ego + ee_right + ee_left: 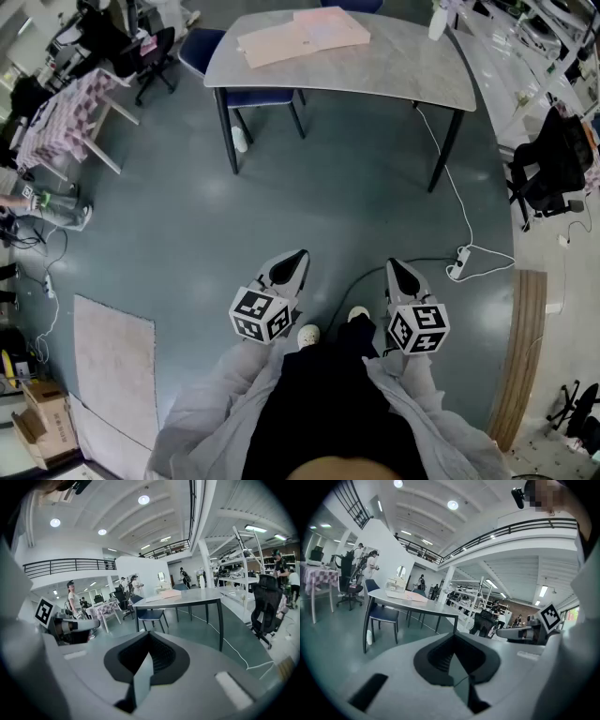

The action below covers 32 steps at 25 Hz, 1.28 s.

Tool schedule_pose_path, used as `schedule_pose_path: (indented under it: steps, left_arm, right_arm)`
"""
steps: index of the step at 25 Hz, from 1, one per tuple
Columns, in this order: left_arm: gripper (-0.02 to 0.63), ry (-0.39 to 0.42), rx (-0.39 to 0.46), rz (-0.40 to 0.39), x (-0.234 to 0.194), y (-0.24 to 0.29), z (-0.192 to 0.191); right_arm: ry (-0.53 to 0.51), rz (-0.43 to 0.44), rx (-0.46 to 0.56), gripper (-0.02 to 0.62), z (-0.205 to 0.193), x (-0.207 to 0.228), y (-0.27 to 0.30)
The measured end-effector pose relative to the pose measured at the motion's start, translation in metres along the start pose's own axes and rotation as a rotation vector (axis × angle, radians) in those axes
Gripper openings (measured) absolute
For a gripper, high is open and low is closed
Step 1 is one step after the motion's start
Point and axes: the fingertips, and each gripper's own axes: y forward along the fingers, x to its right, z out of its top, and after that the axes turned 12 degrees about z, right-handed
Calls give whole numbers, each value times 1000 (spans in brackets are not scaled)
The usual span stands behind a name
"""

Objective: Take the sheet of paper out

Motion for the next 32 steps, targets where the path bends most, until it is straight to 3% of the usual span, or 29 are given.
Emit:
schedule_pose_path:
  steps: [6, 13, 15, 18, 19, 23, 32]
  left_arm:
    - [2, 22, -15, 15, 29, -56, -26]
    - [3, -23, 29, 55, 51, -79, -28]
    - [39, -44, 56, 69, 56, -85, -26]
    - [215, -141, 98, 57, 64, -91, -20]
    - [237, -177, 111, 50, 67, -93, -18]
    - [256, -232, 146, 28, 82, -100, -19]
    - [262, -299, 105, 9, 91, -82, -36]
  right_arm:
    - [20, 24, -4, 12, -29, -37, -55]
    - [41, 11, 46, 12, -33, -34, -85]
    - [36, 28, 48, 12, -34, -36, -92]
    - [14, 52, 50, 12, -34, -37, -98]
    - [8, 56, 50, 12, -35, -37, -100]
    - [-4, 73, 62, 12, -41, -40, -113]
    - [29, 87, 72, 12, -45, -32, -114]
